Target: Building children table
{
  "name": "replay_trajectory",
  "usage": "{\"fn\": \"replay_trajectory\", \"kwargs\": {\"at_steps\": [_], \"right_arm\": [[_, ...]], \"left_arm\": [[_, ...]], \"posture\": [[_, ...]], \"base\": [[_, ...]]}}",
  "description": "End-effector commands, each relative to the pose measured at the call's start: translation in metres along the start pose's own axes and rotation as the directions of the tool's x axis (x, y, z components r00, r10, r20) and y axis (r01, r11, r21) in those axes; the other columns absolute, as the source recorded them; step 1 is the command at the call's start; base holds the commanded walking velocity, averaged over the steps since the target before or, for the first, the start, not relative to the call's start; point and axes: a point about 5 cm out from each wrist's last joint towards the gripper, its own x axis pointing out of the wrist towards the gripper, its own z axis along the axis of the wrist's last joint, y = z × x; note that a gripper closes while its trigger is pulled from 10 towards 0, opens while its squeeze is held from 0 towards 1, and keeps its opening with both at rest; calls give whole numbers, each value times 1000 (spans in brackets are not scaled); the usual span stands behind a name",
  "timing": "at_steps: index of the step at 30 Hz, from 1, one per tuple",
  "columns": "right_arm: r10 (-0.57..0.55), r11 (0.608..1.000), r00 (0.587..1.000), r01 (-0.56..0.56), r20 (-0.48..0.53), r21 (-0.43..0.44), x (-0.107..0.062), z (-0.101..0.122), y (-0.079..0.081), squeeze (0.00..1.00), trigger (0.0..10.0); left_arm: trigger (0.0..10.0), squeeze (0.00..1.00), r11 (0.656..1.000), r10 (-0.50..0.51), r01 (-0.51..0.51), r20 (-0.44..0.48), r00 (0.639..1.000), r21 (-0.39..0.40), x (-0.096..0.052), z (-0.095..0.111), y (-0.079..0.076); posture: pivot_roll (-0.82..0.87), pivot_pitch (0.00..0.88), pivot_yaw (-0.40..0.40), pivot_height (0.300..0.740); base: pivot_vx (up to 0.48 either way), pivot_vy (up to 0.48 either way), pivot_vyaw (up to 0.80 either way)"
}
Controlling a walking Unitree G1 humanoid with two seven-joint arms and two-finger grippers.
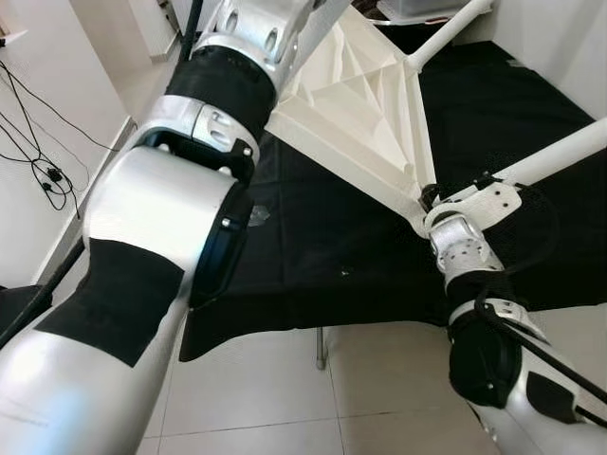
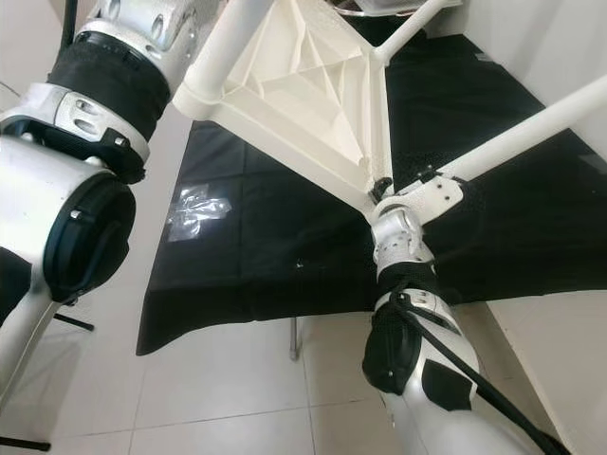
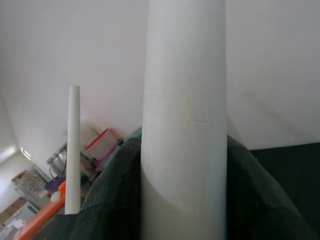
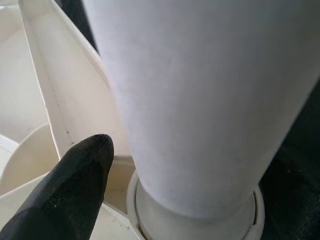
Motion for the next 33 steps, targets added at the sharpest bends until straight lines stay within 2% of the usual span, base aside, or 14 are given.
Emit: {"fn": "replay_trajectory", "kwargs": {"at_steps": [1, 5, 6, 7, 9, 10, 11, 12, 18, 20, 25, 28, 29, 33], "right_arm": [[107, 989, 967, -127, -230, -72, -12, -62, 29, 1000, 10000], [219, 966, 962, -238, -163, -105, -14, -46, 51, 1000, 10000], [236, 962, 959, -253, -156, -102, -15, -43, 56, 1000, 10000], [249, 958, 957, -266, -148, -107, -16, -40, 59, 1000, 10000], [264, 952, 955, -280, -137, -120, -16, -37, 62, 1000, 10000], [284, 945, 951, -300, -126, -134, -17, -35, 66, 910, 10000], [296, 939, 948, -312, -118, -144, -17, -33, 68, 910, 10000], [323, 928, 940, -337, -104, -159, -19, -30, 73, 0, 10000], [395, 890, 916, -400, -68, -220, -24, -17, 88, 0, 10000], [416, 873, 908, -415, -53, -256, -26, -12, 93, 0, 10000], [408, 872, 911, -408, -59, -270, -26, -7, 93, 0, 10000], [339, 902, 937, -349, -82, -256, -22, -9, 84, 0, 10000], [306, 913, 948, -319, -93, -253, -20, -10, 78, 0, 10000], [249, 938, 960, -271, -124, -214, -17, -16, 68, 0, 10000]], "left_arm": [[10000, 0, 994, -102, 105, 118, 988, -20, 6, 8, -24], [10000, 0, 997, -61, 65, 114, 992, -34, -5, -5, -15], [10000, 106, 998, -54, 59, 111, 992, -37, -8, -8, -13], [10000, 957, 998, -49, 54, 108, 993, -42, -9, -10, -11], [10000, 1000, 997, -45, 51, 109, 993, -58, -11, -12, -9], [10000, 1000, 997, -43, 50, 109, 993, -63, -12, -13, -8], [10000, 1000, 997, -43, 50, 109, 993, -66, -12, -13, -7], [10000, 1000, 997, -31, 39, 112, 993, -69, -14, -12, -4], [10000, 1000, 995, 37, -24, 125, 991, -100, -23, -14, 9], [10000, 1000, 992, 74, -61, 115, 991, -112, -33, -21, 14], [10000, 1000, 986, 133, -124, 75, 988, -114, -47, -36, 22], [10000, 1000, 981, 170, -164, 49, 984, -99, -56, -43, 27], [10000, 0, 981, 179, -175, 41, 983, -86, -59, -44, 29], [10000, 0, 981, 184, -181, 47, 982, -65, -61, -41, 32]], "posture": [[81, 98, 108, 740], [75, 103, 95, 740], [76, 102, 94, 740], [78, 102, 93, 740], [79, 101, 93, 740], [79, 100, 91, 740], [79, 100, 91, 740], [77, 99, 89, 740], [69, 101, 78, 740], [67, 105, 69, 740], [68, 105, 56, 740], [72, 101, 48, 740], [75, 98, 46, 740], [78, 96, 45, 740]], "base": [[0, 0, 0], [0, 0, 0], [0, 0, 0], [0, 0, 0], [0, 0, 0], [0, 0, 0], [0, 0, 0], [0, 0, 0], [0, 0, 0], [0, 0, 0], [0, 0, 0], [0, 0, 0], [0, 0, 0], [0, 0, 0]]}}
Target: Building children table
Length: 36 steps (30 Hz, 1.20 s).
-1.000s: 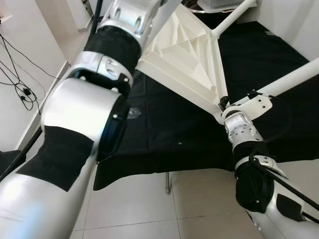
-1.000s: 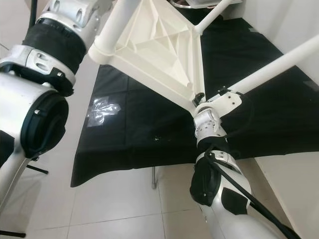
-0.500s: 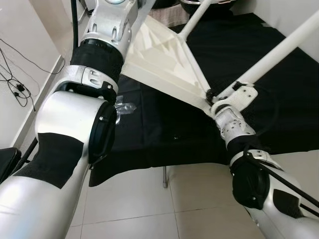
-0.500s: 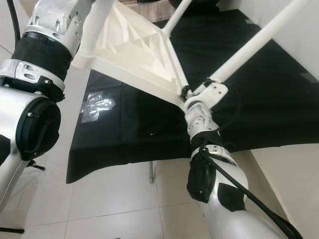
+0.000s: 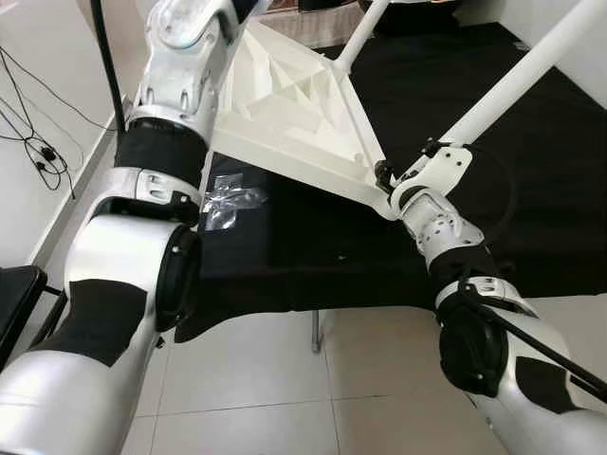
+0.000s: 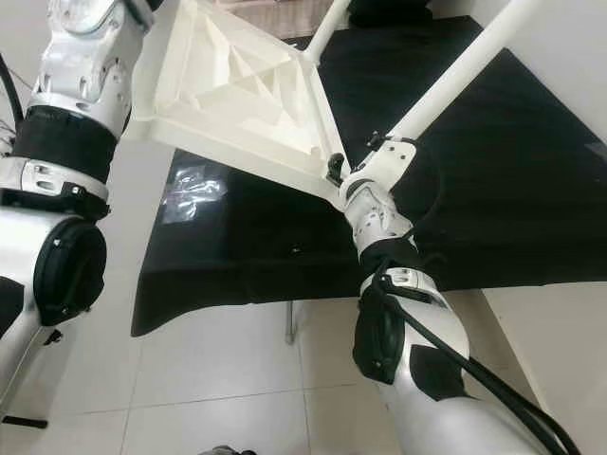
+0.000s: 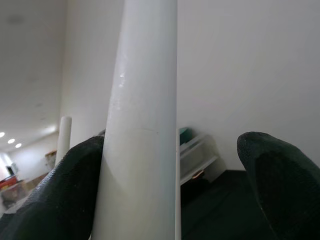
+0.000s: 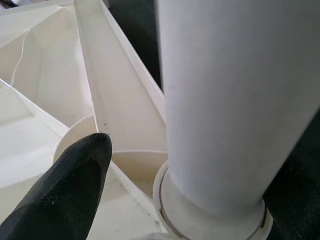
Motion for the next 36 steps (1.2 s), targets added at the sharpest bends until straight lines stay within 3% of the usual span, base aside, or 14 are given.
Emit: {"fn": "replay_trajectory", "kwargs": {"at_steps": [1, 3, 10, 13, 17, 22, 28, 32, 36], "right_arm": [[49, 998, 997, -47, -60, 36, -2, -10, 20, 0, 10000], [11, 997, 996, -4, -86, 73, -1, -17, 12, 0, 10000], [37, 998, 999, -35, 35, -61, -3, -6, 16, 0, 10000], [40, 997, 998, -37, 46, -73, -4, -4, 17, 0, 10000], [40, 993, 996, -31, 75, -116, -5, 1, 17, 0, 10000], [39, 983, 989, -12, 143, -186, -8, 15, 19, 0, 10000], [38, 979, 985, -3, 169, -203, -9, 21, 19, 0, 10000], [33, 978, 984, 5, 178, -207, -10, 25, 19, 0, 10000], [30, 977, 983, 9, 182, -211, -11, 26, 18, 0, 10000]], "left_arm": [[10000, 0, 998, -66, 66, -34, 997, 13, 2, -5, -13], [10000, 0, 998, -56, 57, -18, 998, 11, 2, 0, -10], [10000, 0, 1000, -4, 4, -57, 998, 6, -18, -14, -3], [10000, 0, 1000, 2, -2, -67, 998, 3, -21, -18, -3], [10000, 0, 1000, 27, -28, -108, 994, 0, -36, -30, -4], [10000, 0, 992, 123, -126, -196, 973, -2, -72, -53, 3], [10000, 0, 983, 179, -183, -231, 956, 4, -86, -61, 7], [10000, 0, 967, 247, -254, -294, 924, 12, -106, -79, 9], [10000, 0, 964, 259, -267, -303, 917, 16, -110, -80, 9]], "posture": [[78, 96, 45, 740], [79, 94, 44, 740], [72, 93, 38, 740], [73, 92, 35, 740], [73, 94, 31, 740], [68, 103, 18, 740], [68, 105, 15, 740], [58, 110, 6, 740], [57, 112, 2, 740]], "base": [[0, 0, 0], [0, 0, 0], [0, 0, 0], [0, 0, 0], [0, 0, 0], [0, 0, 0], [0, 0, 0], [0, 0, 0], [0, 0, 0]]}}
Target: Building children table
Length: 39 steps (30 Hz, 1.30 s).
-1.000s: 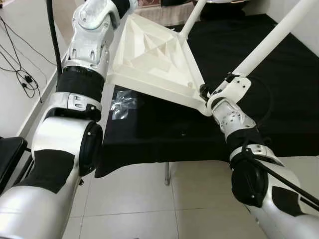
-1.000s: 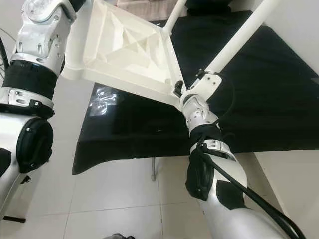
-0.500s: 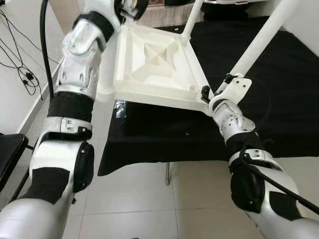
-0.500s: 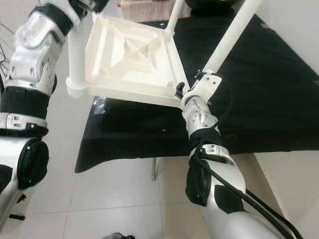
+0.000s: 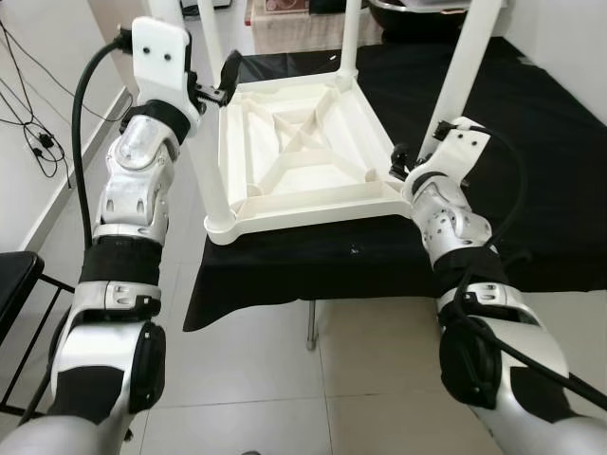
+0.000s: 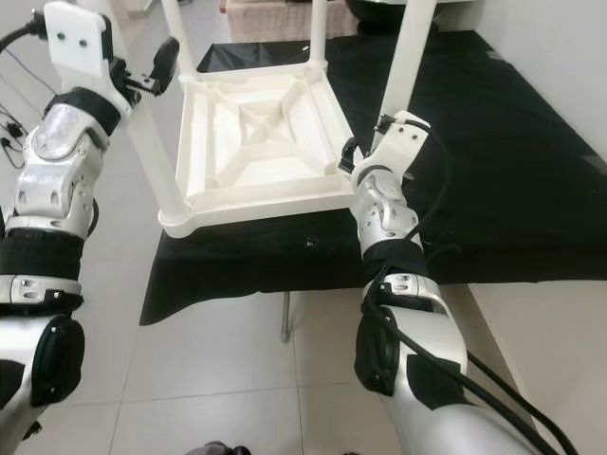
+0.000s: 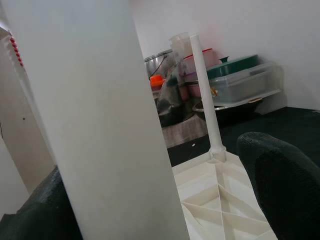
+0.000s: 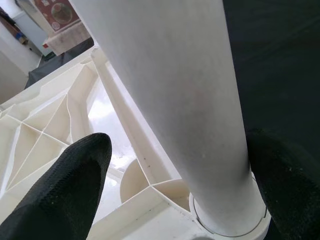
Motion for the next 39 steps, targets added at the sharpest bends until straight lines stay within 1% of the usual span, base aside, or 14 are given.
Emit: {"fn": "replay_trajectory", "kwargs": {"at_steps": [1, 9, 11, 14, 19, 21, 26, 30, 32, 35, 36, 37, 38, 39], "right_arm": [[43, 999, 999, -43, 6, -18, -2, 3, 12, 0, 10000], [57, 998, 998, -56, 24, -37, -3, 6, 13, 0, 10000], [109, 993, 992, -107, 56, -40, -6, 10, 19, 0, 10000], [163, 986, 983, -159, 88, -49, -8, 14, 25, 0, 10000], [196, 979, 975, -190, 100, -71, -10, 14, 27, 0, 10000], [211, 976, 972, -203, 104, -83, -12, 14, 28, 0, 10000], [235, 969, 966, -224, 111, -107, -14, 13, 22, 0, 10000], [247, 965, 962, -235, 114, -114, -15, 13, 21, 0, 10000], [267, 959, 956, -251, 120, -133, -17, 13, 19, 0, 10000], [272, 957, 954, -255, 122, -139, -17, 13, 19, 0, 10000], [279, 954, 952, -260, 124, -148, -19, 12, 18, 0, 10000], [279, 954, 952, -260, 124, -148, -19, 12, 18, 0, 10000], [286, 951, 950, -265, 128, -158, -20, 13, 16, 0, 10000], [286, 951, 950, -265, 128, -158, -20, 13, 16, 0, 10000]], "left_arm": [[10000, 0, 1000, -10, 10, -1, 1000, 9, -2, 0, -3], [10000, 0, 1000, 16, -16, 7, 1000, 22, -8, 3, -4], [10000, 0, 998, 12, -15, 42, 999, 66, -11, 9, -8], [10000, 0, 995, 20, -26, 70, 997, 96, -15, 14, -12], [10000, 0, 991, 46, -57, 90, 995, 119, -20, 18, -15], [10000, 0, 989, 71, -83, 95, 993, 123, -23, 19, -16], [10000, 0, 976, 169, -176, 61, 984, 132, -44, 11, -23], [10000, 0, 970, 190, -196, 53, 980, 141, -49, 8, -25], [10000, 0, 958, 248, -251, 37, 968, 141, -59, 5, -27], [10000, 0, 952, 268, -270, 32, 963, 143, -62, 4, -27], [10000, 0, 946, 288, -289, 27, 957, 148, -67, 3, -27], [10000, 0, 946, 288, -289, 27, 957, 148, -67, 3, -27], [10000, 0, 939, 311, -310, 15, 950, 152, -73, 0, -28], [10000, 0, 939, 311, -310, 15, 950, 152, -73, 0, -28]], "posture": [[56, 114, 1, 740], [56, 116, -2, 740], [56, 116, -4, 740], [59, 117, -4, 740], [60, 117, -3, 740], [59, 117, -2, 740], [60, 118, -2, 740], [60, 117, -1, 740], [57, 114, 1, 740], [55, 113, 0, 740], [53, 114, 1, 740], [53, 114, 1, 740], [46, 112, 4, 740], [46, 112, 4, 740]], "base": [[0, 0, 0], [0, 0, 0], [0, 0, 0], [0, 0, 0], [0, 0, 0], [0, 0, 0], [0, 0, 0], [0, 0, 0], [0, 0, 0], [0, 0, 0], [0, 0, 0], [0, 0, 0], [0, 0, 0], [0, 0, 0]]}}
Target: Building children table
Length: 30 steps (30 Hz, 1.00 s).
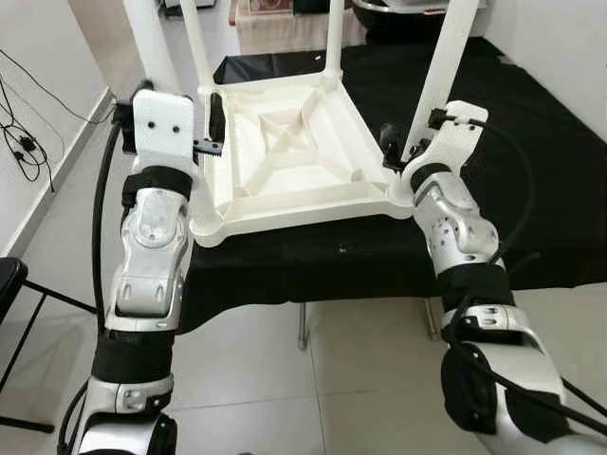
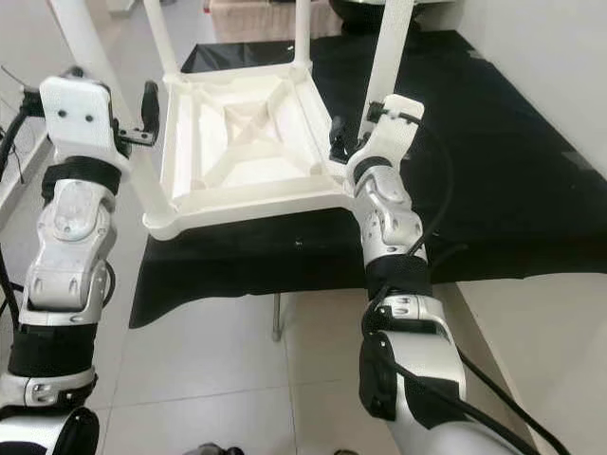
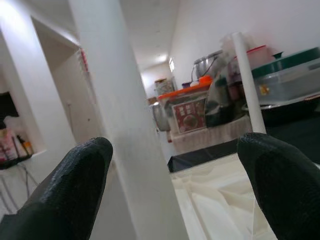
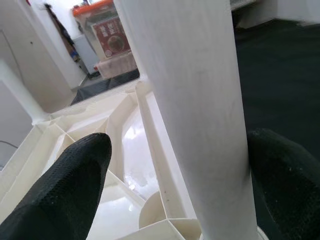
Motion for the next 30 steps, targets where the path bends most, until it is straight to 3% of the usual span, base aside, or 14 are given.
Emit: {"fn": "replay_trajectory", "kwargs": {"at_steps": [1, 2, 9, 14, 17, 19, 24, 26, 30], "right_arm": [[48, 997, 999, -48, -1, -53, -5, -2, 3, 0, 10000], [48, 997, 999, -48, -1, -53, -5, -2, 3, 0, 10000], [40, 990, 999, -42, -16, -135, -20, -14, -13, 0, 10000], [4, 978, 999, -12, -41, -206, -31, -23, -27, 0, 10000], [-19, 970, 997, 0, -75, -244, -42, -34, -38, 0, 10000], [-18, 960, 994, -14, -110, -279, -58, -48, -43, 0, 10000], [-4, 959, 985, -44, -170, -281, -83, -72, -45, 0, 10000], [71, 948, 977, -128, -202, -290, -100, -86, -34, 0, 10000], [140, 934, 965, -204, -224, -294, -112, -94, -24, 0, 10000]], "left_arm": [[10000, 0, 999, 21, -20, -55, 998, 26, -17, -7, 0], [10000, 0, 999, 21, -20, -55, 998, 26, -17, -7, 0], [10000, 0, 999, -43, 46, -194, 980, 9, -60, -31, -13], [10000, 0, 996, -88, 89, -250, 964, -8, -79, -42, -18], [10000, 0, 990, -141, 140, -273, 952, -26, -92, -46, -23], [10000, 0, 987, -159, 153, -302, 940, -42, -103, -49, -23], [10000, 0, 987, -162, 157, -369, 915, -43, -118, -59, -17], [10000, 0, 985, -172, 159, -430, 886, -68, -129, -67, -12], [10000, 0, 983, -181, 164, -459, 869, -79, -136, -71, -9]], "posture": [[41, 111, 4, 740], [41, 111, 4, 740], [25, 96, 1, 740], [20, 88, -7, 740], [18, 84, -8, 740], [16, 86, -11, 740], [8, 90, -6, 740], [6, 94, -6, 740], [5, 96, -5, 740]], "base": [[0, 0, 0], [0, 0, 0], [0, 0, 0], [0, 0, 0], [0, 0, 0], [0, 0, 0], [0, 0, 0], [0, 0, 0], [0, -71, 0]]}}
